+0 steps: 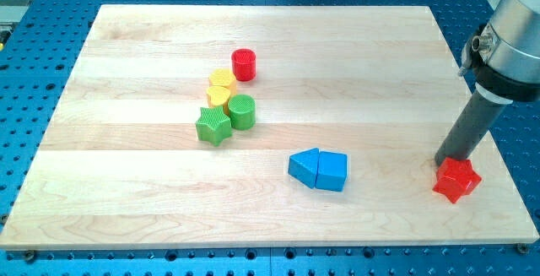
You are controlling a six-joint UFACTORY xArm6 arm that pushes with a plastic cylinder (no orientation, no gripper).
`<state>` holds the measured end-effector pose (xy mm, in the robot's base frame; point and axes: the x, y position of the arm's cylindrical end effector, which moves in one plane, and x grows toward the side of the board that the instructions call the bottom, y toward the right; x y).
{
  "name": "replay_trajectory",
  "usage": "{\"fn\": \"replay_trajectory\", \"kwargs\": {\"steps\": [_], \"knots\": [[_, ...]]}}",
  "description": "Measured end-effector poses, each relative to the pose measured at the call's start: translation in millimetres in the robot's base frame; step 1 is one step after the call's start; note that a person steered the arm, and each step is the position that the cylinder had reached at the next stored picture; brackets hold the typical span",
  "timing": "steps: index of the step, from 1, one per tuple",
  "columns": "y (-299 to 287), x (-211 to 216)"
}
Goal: Push the triangle to the bottom left of the cube
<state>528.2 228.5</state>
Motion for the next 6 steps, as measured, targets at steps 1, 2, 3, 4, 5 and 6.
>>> {"fn": "replay_trajectory", "kwargs": {"steps": [1,2,3,4,5,6], "knots": [[2.3,8.7],[-7.0,-0.4],[-41.7,-57.4],[-139.9,-56.1],[-178.7,-35.1],[-188.2,18.6]]}}
